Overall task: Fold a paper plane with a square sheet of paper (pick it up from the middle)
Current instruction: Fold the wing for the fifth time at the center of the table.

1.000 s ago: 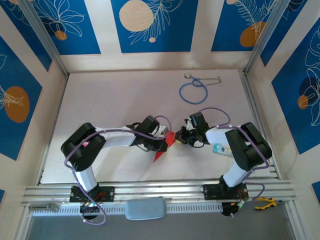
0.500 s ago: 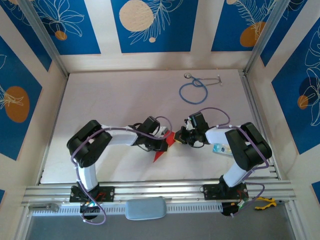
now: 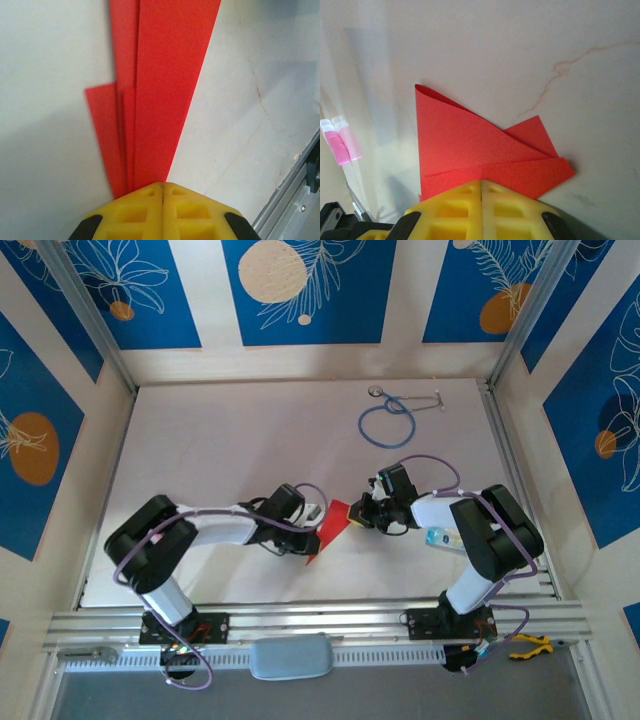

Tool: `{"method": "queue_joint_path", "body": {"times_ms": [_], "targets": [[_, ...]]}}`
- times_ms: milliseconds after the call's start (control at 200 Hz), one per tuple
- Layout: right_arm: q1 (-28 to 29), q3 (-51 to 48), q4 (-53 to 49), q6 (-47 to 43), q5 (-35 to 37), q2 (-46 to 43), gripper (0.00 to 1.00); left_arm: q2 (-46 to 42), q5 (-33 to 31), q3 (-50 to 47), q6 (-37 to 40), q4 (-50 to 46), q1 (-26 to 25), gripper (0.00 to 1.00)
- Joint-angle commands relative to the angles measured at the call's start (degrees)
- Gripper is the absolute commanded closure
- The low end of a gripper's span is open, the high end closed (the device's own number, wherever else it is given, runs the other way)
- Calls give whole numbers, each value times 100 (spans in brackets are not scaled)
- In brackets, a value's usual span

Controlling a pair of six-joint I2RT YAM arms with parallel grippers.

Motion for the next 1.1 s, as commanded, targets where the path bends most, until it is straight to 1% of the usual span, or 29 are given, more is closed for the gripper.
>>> {"method": "queue_joint_path", "body": {"times_ms": [0, 145, 355, 415, 555, 690, 785, 855, 930, 1096], "targets": [[-31, 9, -485, -158, 202, 176, 100, -394, -313, -207, -114, 333, 66, 99], [-26, 76, -503, -229, 144, 139, 100, -366, -324, -20, -48, 367, 150, 96], [-30, 253, -628, -433, 6, 156, 99, 197, -189, 519, -24, 347, 357, 95], [-20, 333, -679, -508, -64, 170, 99, 261, -148, 573, -56, 419, 405, 93], [-4, 447, -739, -709, -197, 42, 97, 152, -300, 537, -116, 350, 538, 92], [68, 518, -837, -891, -193, -369, 95, -57, -420, 289, -160, 291, 744, 91], [93, 442, -948, -835, 6, -730, 92, -128, -379, 155, -161, 213, 920, 89], [101, 286, -974, -712, 135, -942, 86, -136, -270, 92, -88, 185, 1001, 84], [108, 72, -906, -558, 203, -1134, 82, -80, -137, 133, 27, 69, 1034, 83], [141, -209, -803, -376, 108, -1246, 79, 22, 245, 198, 137, 220, 1031, 79]]}}
